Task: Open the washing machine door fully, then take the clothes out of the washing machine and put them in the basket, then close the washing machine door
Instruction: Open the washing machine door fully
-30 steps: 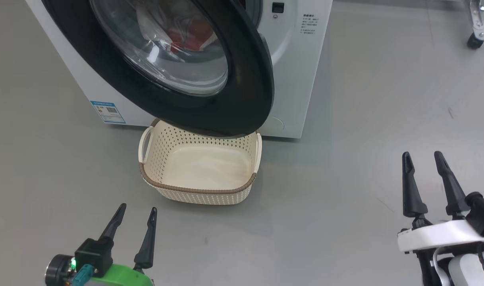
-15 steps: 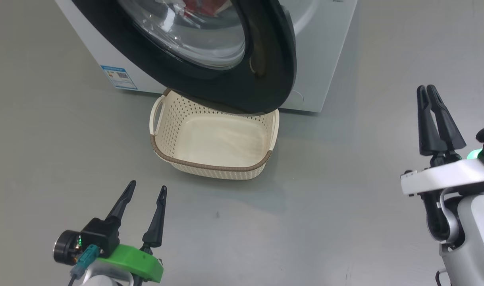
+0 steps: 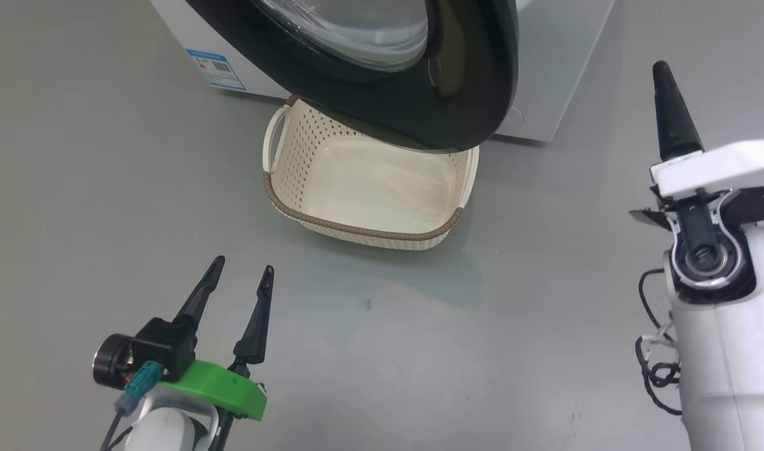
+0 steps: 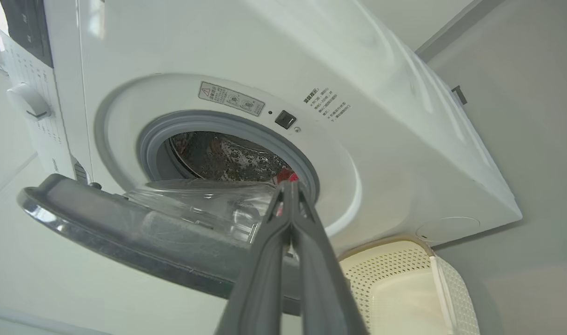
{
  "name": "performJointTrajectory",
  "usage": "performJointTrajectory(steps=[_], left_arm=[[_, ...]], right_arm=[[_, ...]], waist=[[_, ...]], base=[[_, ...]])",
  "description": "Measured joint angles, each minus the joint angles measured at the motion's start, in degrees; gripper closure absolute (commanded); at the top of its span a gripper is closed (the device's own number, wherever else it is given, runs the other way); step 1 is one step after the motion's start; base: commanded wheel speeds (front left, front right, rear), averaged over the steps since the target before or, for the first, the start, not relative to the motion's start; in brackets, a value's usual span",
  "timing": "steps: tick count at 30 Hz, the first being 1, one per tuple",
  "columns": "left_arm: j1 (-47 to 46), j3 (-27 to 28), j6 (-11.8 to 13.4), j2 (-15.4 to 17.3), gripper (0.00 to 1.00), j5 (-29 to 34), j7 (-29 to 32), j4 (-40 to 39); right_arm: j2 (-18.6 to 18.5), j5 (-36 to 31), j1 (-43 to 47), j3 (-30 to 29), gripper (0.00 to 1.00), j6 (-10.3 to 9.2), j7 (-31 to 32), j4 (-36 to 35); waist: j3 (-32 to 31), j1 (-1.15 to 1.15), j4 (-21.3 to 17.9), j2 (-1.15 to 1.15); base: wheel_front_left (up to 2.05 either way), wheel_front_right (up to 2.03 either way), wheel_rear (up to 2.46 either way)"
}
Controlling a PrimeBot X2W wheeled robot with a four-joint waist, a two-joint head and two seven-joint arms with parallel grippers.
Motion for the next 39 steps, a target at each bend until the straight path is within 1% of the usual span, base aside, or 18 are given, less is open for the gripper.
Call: performJointTrajectory(steps=[1,4,7,10,17,21,30,31,34,39], left_arm=[[-0.2,-0.3,0.0,0.0,0.0,-0.1,0.0,0.1],[-0.8,-0.7,0.0,0.0,0.0,-0.4,0.0,0.2],[-1.5,-0.9,0.0,-0.1,0.0,-0.5,0.0,0.3],[-1.9,-1.2,0.0,-0.1,0.0,-0.9,0.0,0.4],[-2.8,-2.0,0.0,-0.3,0.0,-1.6,0.0,0.7],[-3.3,-2.0,0.0,-0.3,0.0,-2.0,0.0,0.9],[-3.3,-2.0,0.0,-0.4,0.0,-2.1,0.0,1.5],[-3.4,-2.0,0.0,-0.4,0.0,-2.1,0.0,1.5],[-3.4,-2.0,0.0,-0.4,0.0,-2.1,0.0,1.6],[-3.4,-2.1,0.0,-0.4,0.0,-2.1,0.0,1.9]], right_arm=[[-0.1,3.8,-2.1,-1.1,1.0,-1.22,2.7,0.8],[-0.7,8.0,-5.5,-2.9,1.0,-3.48,6.0,1.8],[-0.9,11.8,-9.2,-4.0,1.0,-5.9,9.6,2.7],[-1.1,13.8,-12.8,-4.6,1.0,-8.17,12.7,3.7],[-1.7,17.3,-19.8,-6.3,1.0,-9.38,18.8,7.4],[-2.3,17.9,-21.7,-5.8,1.0,-9.83,22.6,10.7],[-2.4,19.7,-25.9,-6.4,1.0,-9.82,26.8,16.0],[-2.4,19.8,-26.0,-6.4,1.0,-9.82,28.1,18.5],[-2.3,19.9,-26.0,-6.5,1.0,-9.82,29.8,22.4],[-2.2,20.9,-26.5,-6.8,1.0,-9.82,31.6,24.9]], waist=[[0.6,0.0,0.5,0.0],[1.5,0.0,1.3,0.0],[2.2,0.0,2.0,0.0],[2.9,0.0,2.5,0.0],[4.3,0.0,3.8,0.0],[4.7,0.0,4.5,0.0],[4.8,0.0,5.0,0.0],[4.7,0.0,5.1,0.0],[4.5,0.0,5.2,0.0],[4.2,0.0,5.4,0.0]], base=[[0.0,0.0,0.0],[0.0,0.0,0.0],[0.0,0.0,0.0],[0.0,0.0,0.0],[0.0,0.0,0.0],[0.0,0.0,0.0],[0.0,0.0,0.0],[0.0,0.0,0.0],[0.0,0.0,0.0],[0.0,0.0,0.0]])
